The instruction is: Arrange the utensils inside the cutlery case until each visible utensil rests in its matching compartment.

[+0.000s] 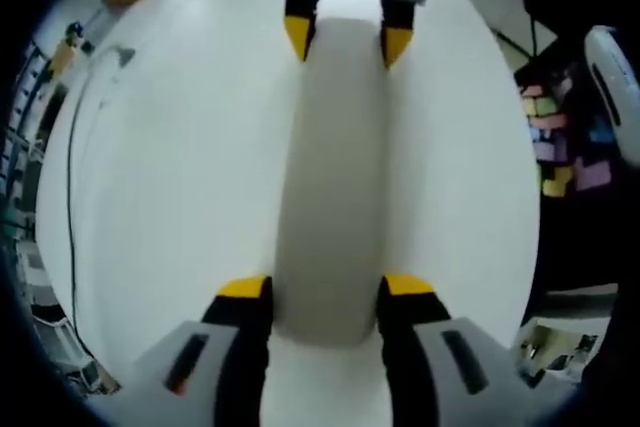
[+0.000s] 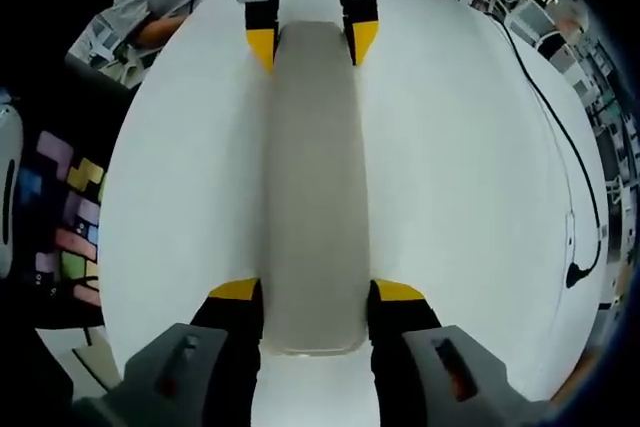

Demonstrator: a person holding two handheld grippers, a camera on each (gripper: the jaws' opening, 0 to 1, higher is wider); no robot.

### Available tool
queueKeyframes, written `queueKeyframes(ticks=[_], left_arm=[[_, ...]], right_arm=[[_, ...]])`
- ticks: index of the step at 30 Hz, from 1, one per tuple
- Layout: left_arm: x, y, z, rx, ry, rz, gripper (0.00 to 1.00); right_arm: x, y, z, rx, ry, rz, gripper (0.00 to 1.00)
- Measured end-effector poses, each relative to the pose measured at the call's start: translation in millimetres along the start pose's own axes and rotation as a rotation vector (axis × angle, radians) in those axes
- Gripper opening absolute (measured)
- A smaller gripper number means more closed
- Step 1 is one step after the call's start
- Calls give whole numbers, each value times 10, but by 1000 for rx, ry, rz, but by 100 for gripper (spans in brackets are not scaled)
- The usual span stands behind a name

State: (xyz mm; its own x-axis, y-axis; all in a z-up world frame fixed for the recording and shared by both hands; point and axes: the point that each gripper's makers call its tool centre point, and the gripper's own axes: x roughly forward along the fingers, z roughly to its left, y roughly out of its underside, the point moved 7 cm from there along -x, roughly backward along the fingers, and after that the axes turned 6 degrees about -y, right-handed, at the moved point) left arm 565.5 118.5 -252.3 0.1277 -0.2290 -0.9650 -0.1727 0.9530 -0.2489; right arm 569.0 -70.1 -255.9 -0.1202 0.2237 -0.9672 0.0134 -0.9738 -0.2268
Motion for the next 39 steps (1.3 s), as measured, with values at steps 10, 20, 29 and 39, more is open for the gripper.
queueKeyframes(ticks=[10,20,29,39], left_arm=[[-153,-380,118,63,-37,-41,44],[-81,-872,118,126,-28,-54,44],[68,-1080,147,150,-6,-48,44],[215,-1062,205,146,13,-14,44]], right_arm=[[-331,288,-3,37,61,-37,42],[-476,736,11,84,80,-41,42],[-455,943,-27,115,74,-39,42],[-290,972,-123,125,46,-35,42]])
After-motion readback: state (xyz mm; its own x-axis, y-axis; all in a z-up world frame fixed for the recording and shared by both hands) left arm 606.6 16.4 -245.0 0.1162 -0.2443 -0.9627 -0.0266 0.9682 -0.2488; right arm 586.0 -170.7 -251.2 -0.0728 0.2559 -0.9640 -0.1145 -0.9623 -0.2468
